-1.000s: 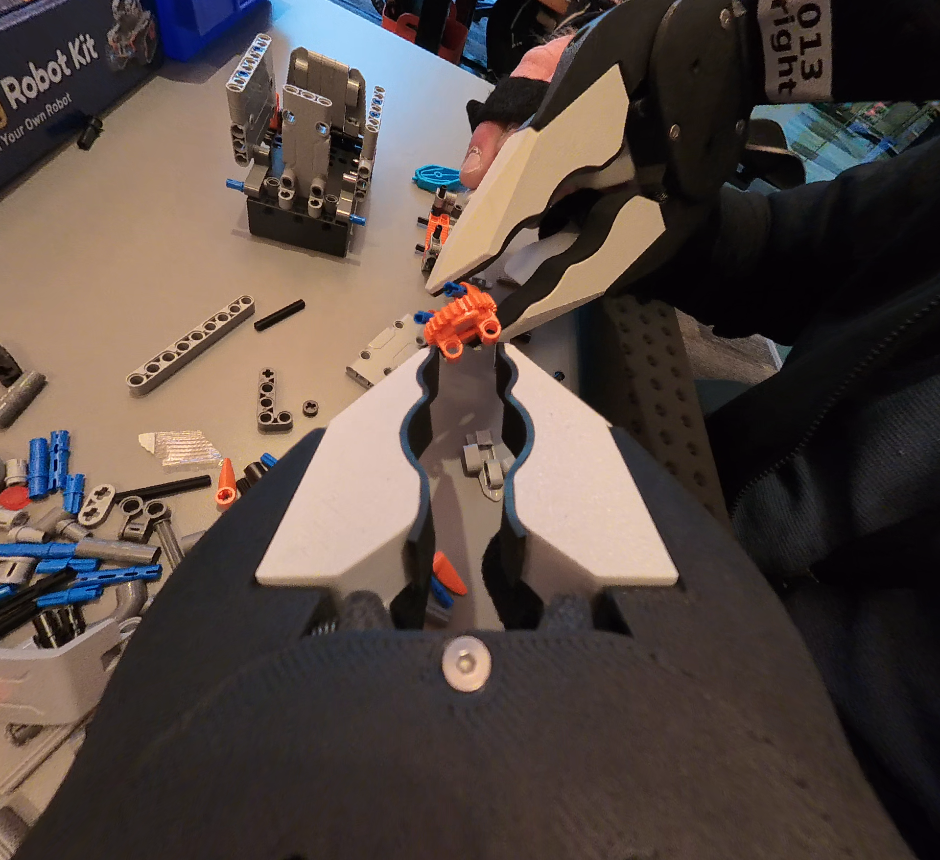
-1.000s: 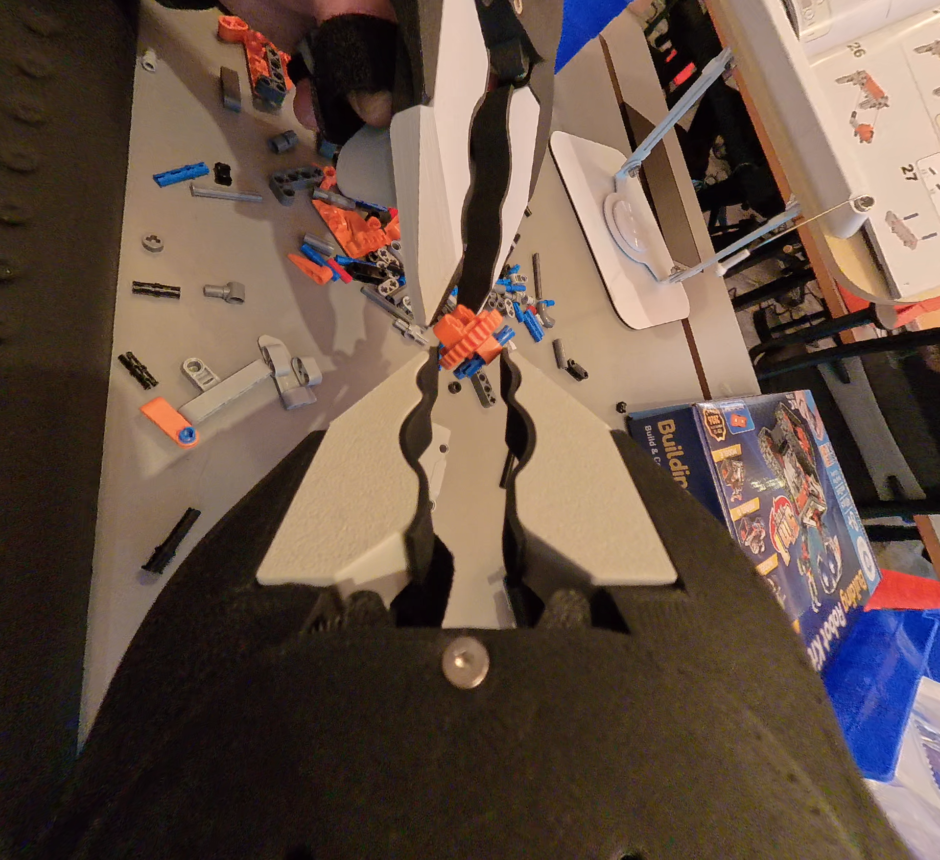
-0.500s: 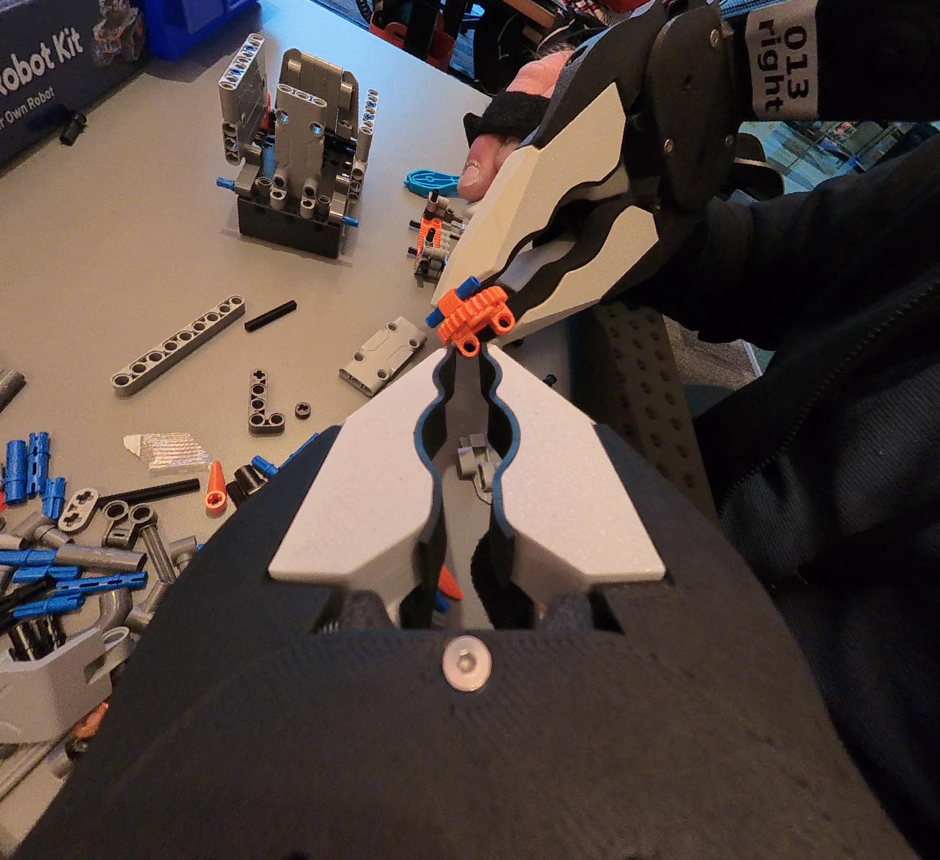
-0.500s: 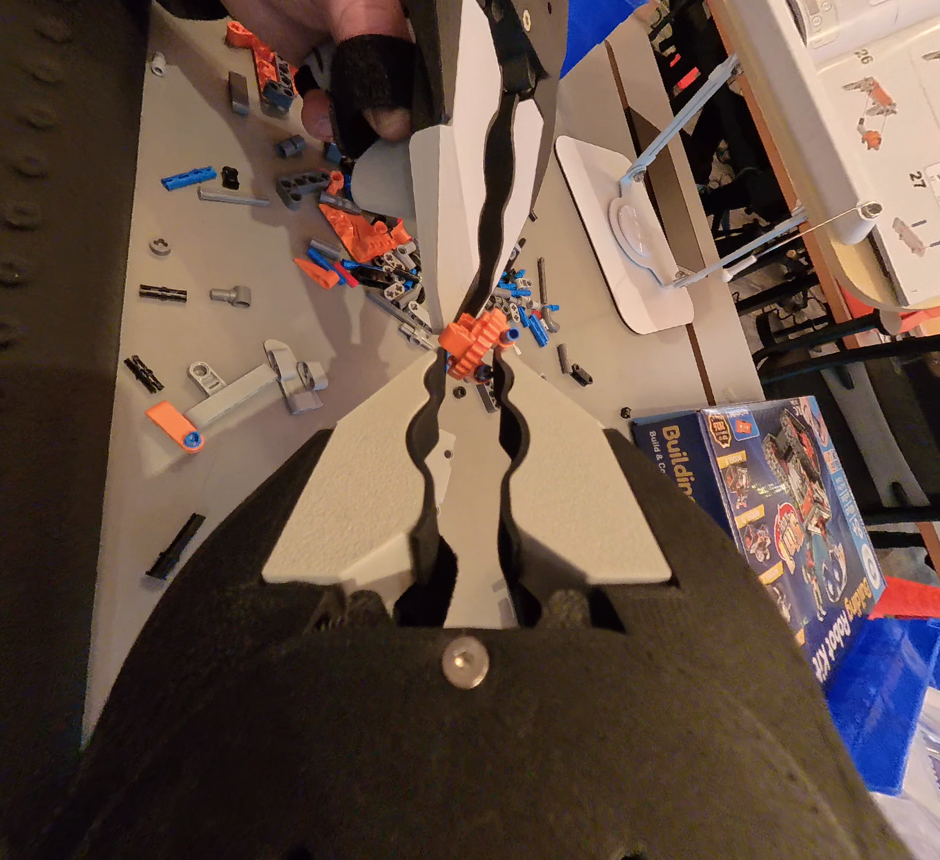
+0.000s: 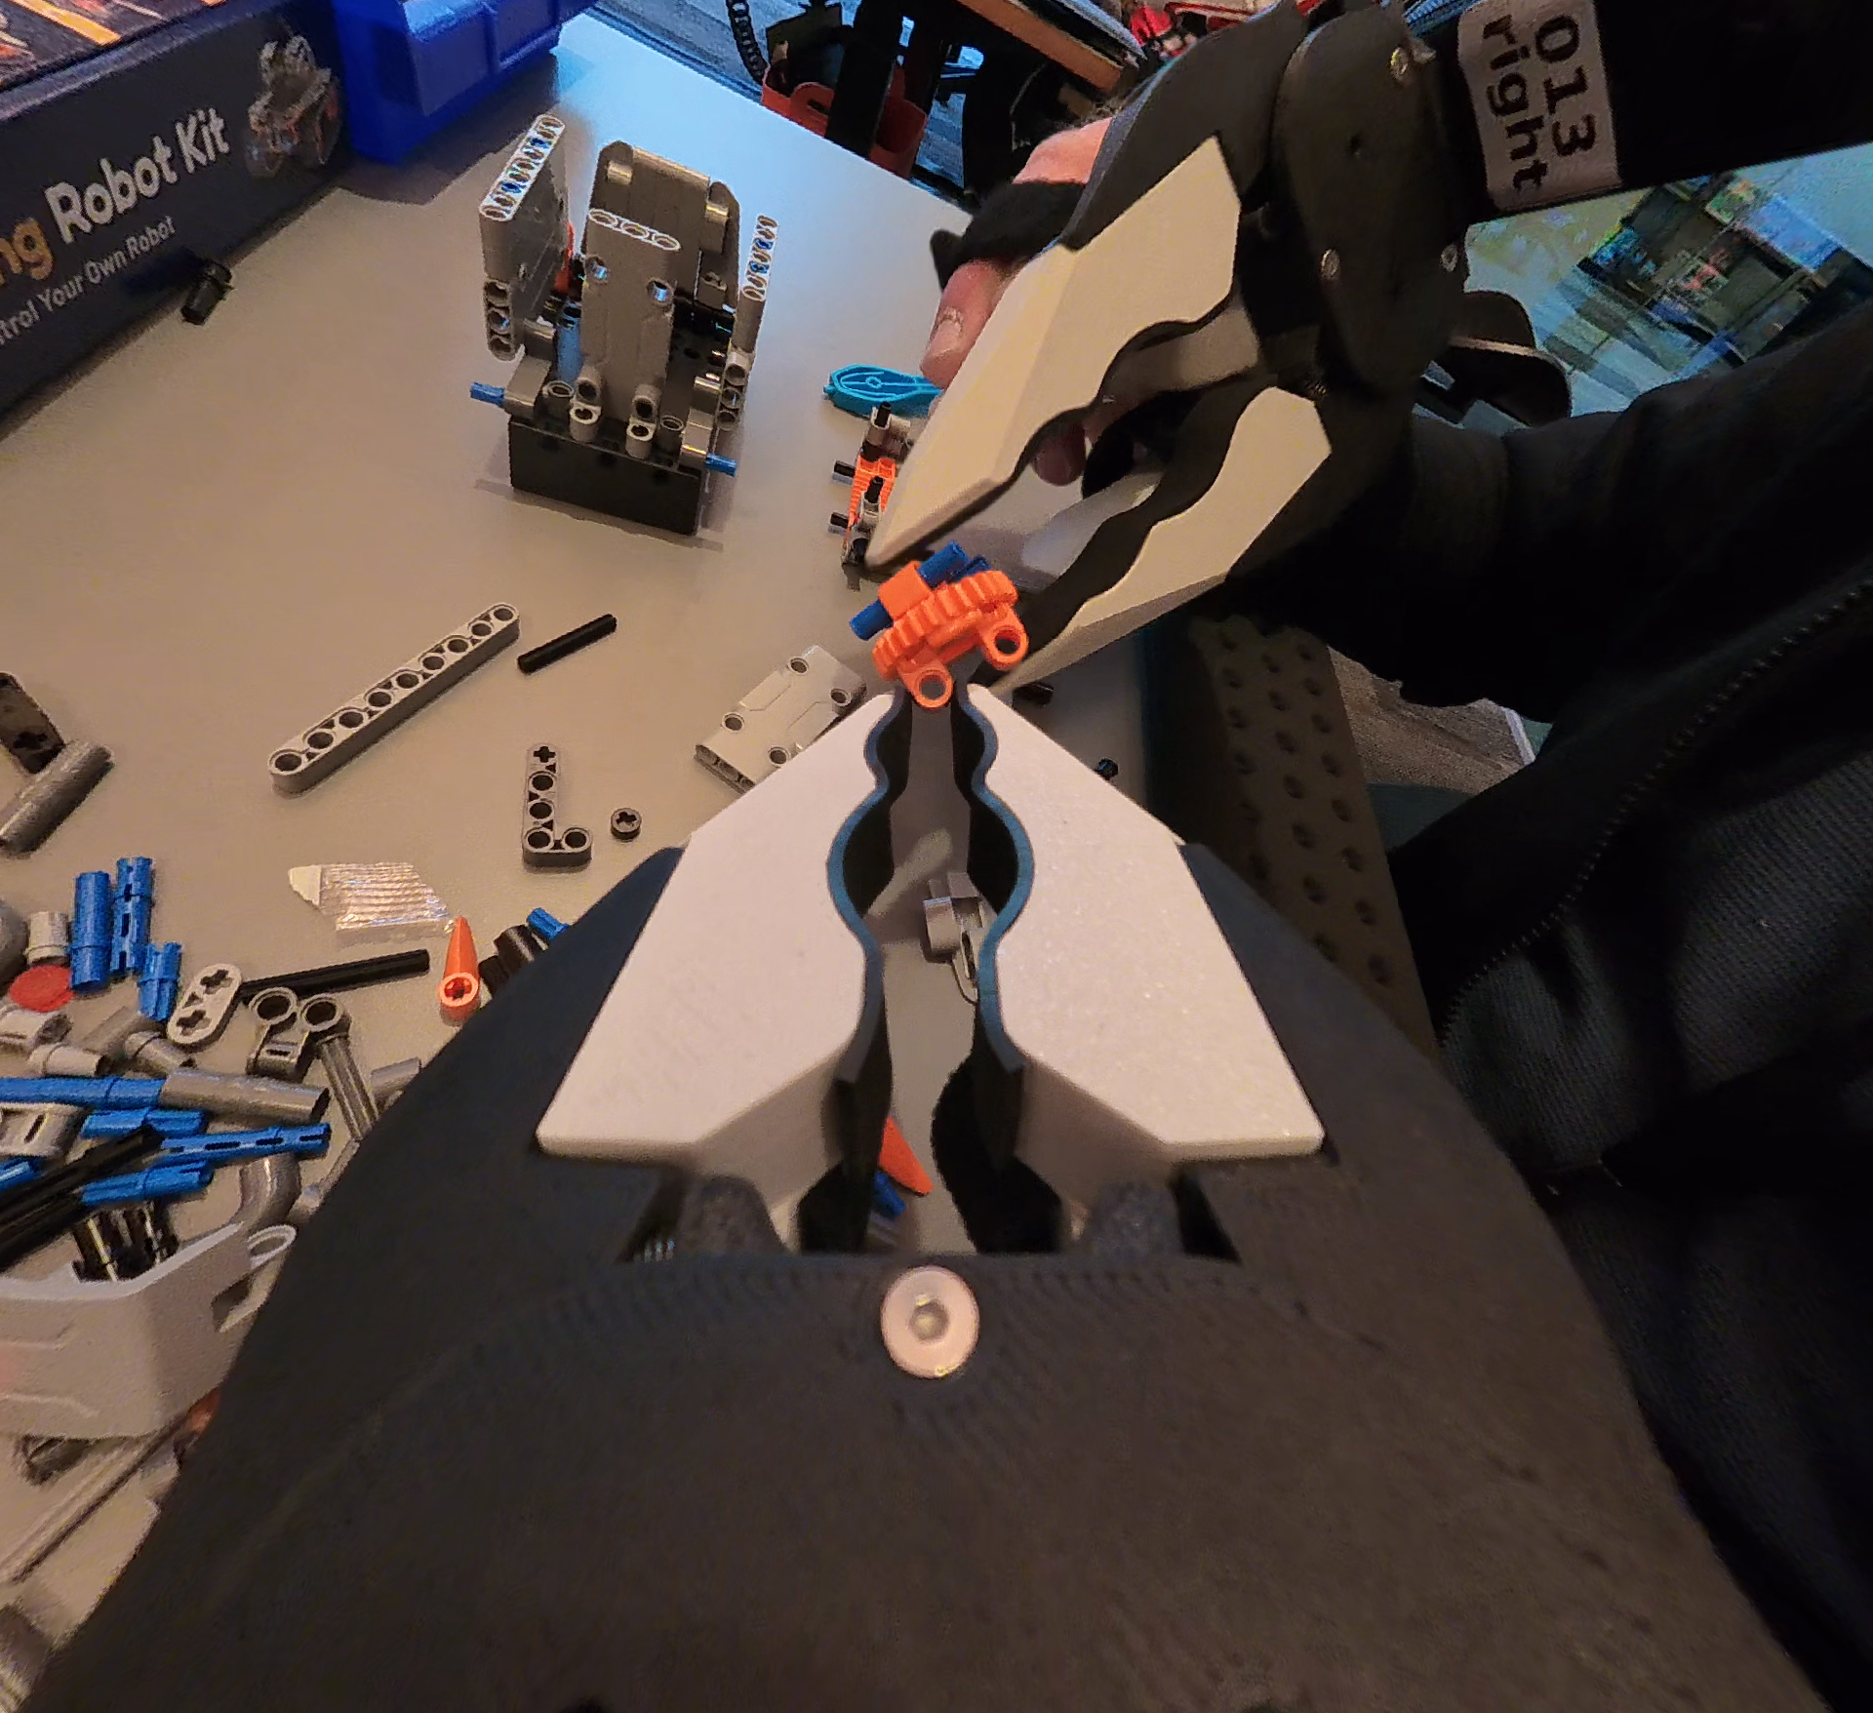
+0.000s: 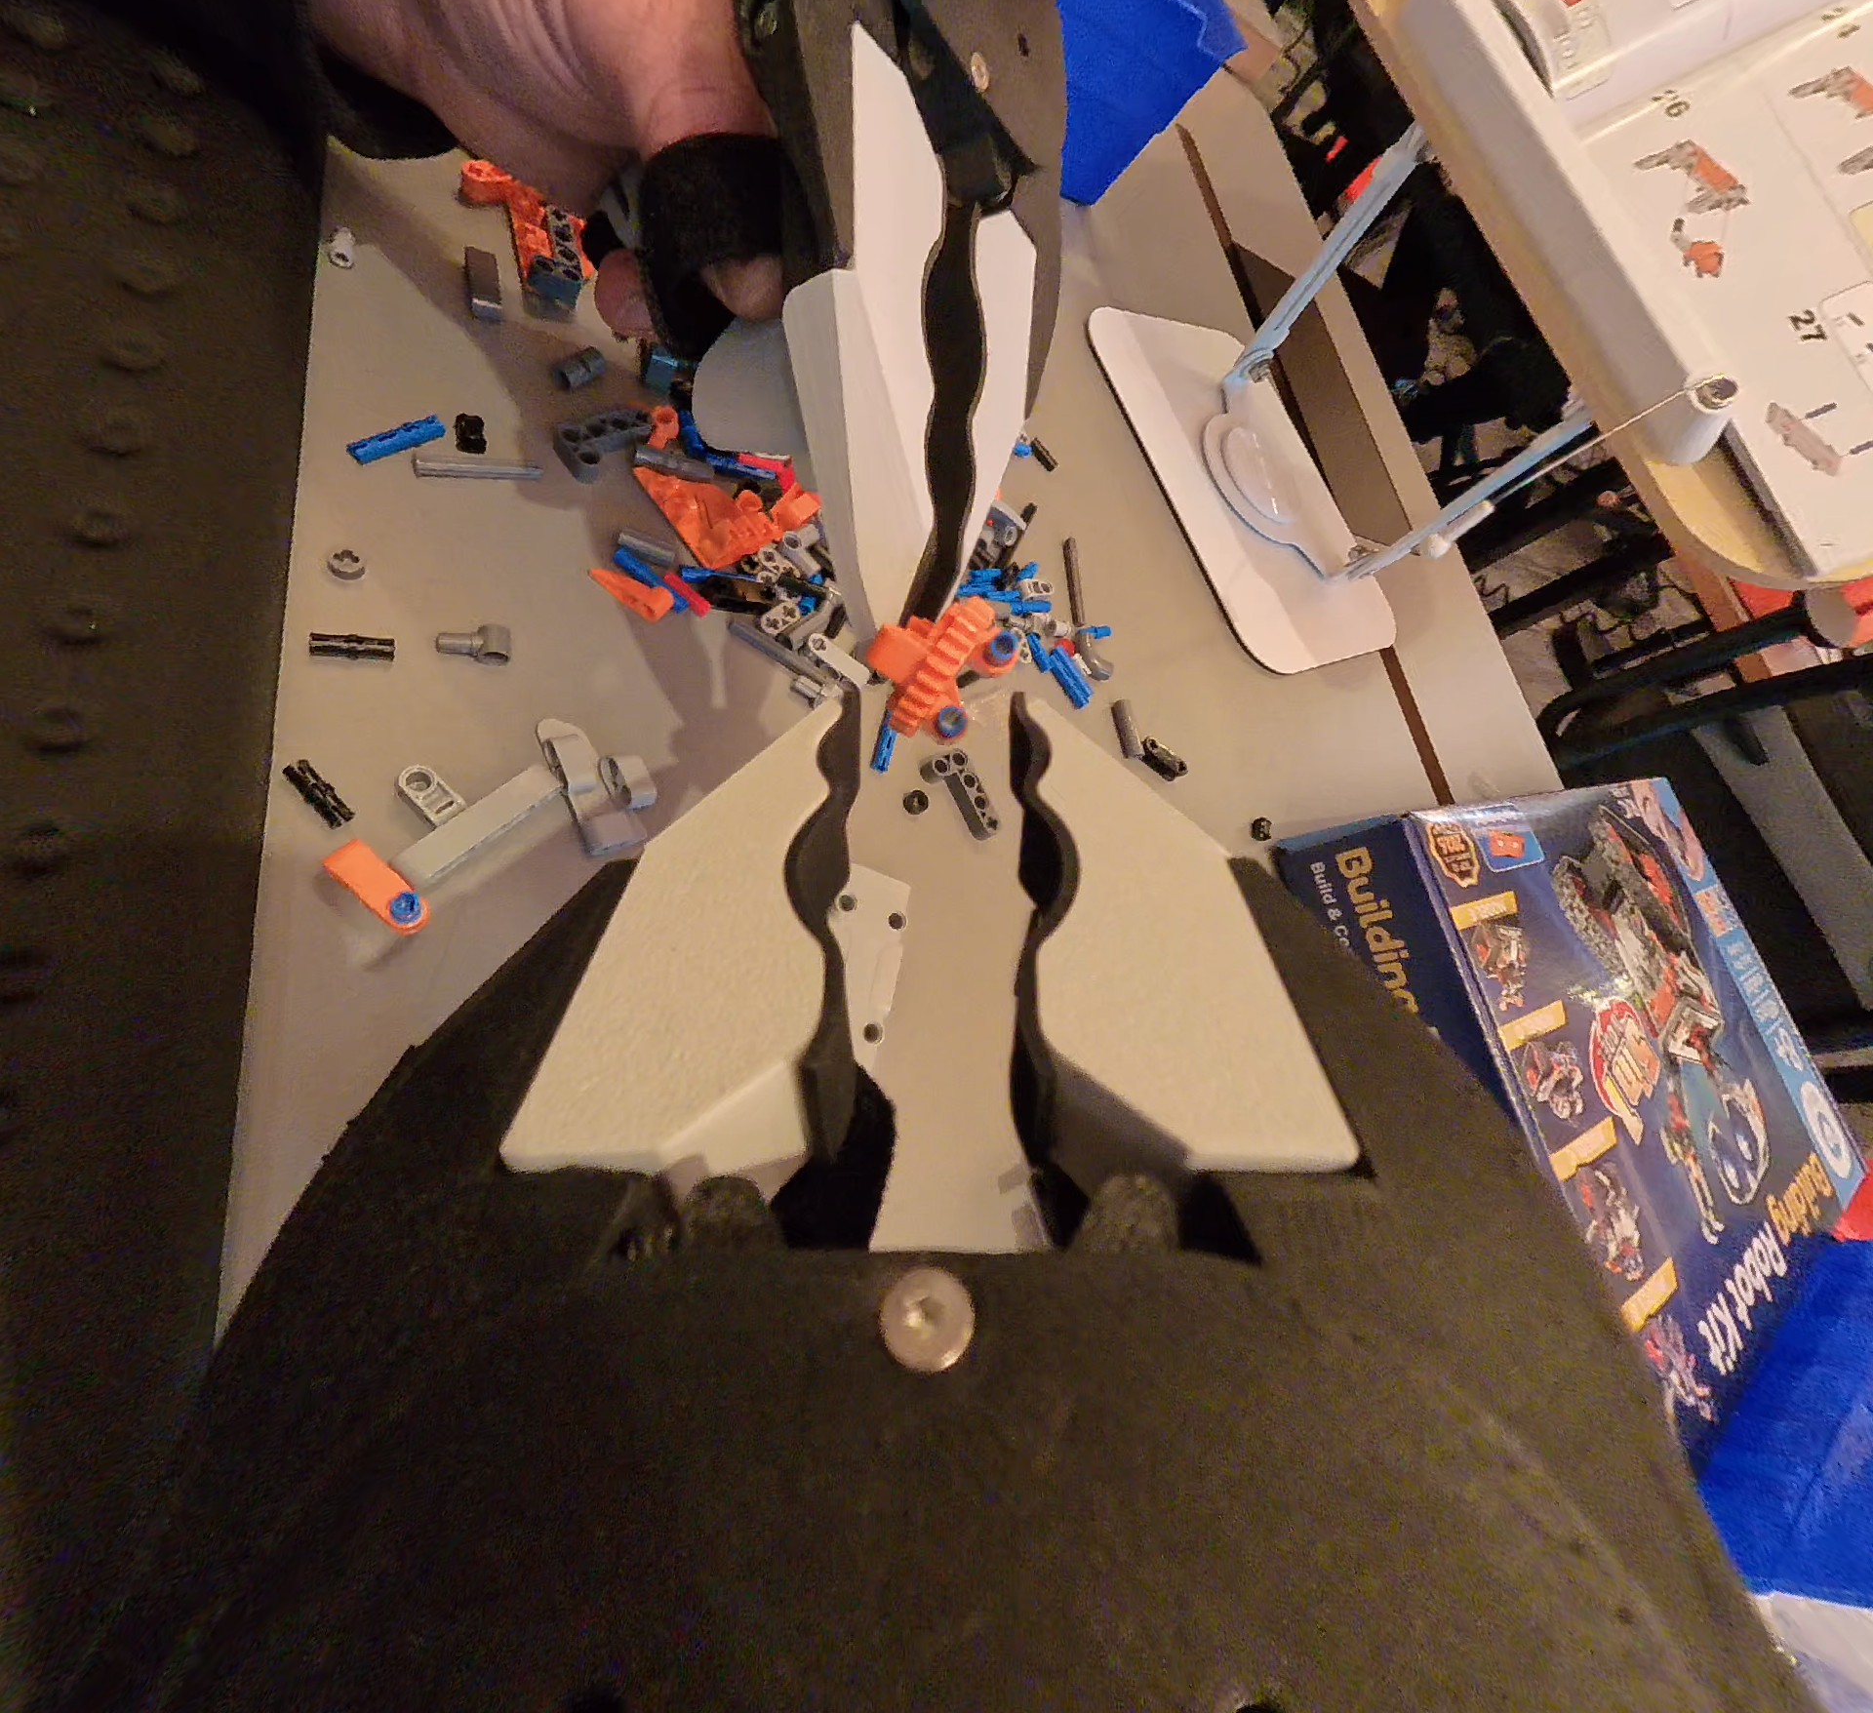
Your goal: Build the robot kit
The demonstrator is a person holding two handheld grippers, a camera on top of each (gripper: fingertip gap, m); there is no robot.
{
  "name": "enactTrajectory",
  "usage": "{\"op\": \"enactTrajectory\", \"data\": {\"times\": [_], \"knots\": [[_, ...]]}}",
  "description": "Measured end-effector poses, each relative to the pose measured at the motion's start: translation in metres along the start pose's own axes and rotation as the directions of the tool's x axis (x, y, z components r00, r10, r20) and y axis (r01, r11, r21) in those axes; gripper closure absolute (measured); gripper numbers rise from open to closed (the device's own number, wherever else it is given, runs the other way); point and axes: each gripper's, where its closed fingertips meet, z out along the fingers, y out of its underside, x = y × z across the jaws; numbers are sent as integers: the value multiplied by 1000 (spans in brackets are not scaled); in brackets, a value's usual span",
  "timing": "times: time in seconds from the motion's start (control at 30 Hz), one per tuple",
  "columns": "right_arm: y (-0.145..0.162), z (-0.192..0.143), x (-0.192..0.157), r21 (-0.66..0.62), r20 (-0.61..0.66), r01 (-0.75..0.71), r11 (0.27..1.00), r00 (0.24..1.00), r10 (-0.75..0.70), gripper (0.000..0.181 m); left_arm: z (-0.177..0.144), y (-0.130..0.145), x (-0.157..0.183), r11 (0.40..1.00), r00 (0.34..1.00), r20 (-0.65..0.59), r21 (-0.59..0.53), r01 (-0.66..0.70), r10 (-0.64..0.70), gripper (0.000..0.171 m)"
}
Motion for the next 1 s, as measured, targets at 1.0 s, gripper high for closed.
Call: {"op": "enactTrajectory", "data": {"times": [1.0], "knots": [[9,3,-2,-50,9,6,999,1000,-6,159,-3,-4,0,1000,999,23,13,-26,26,166]]}}
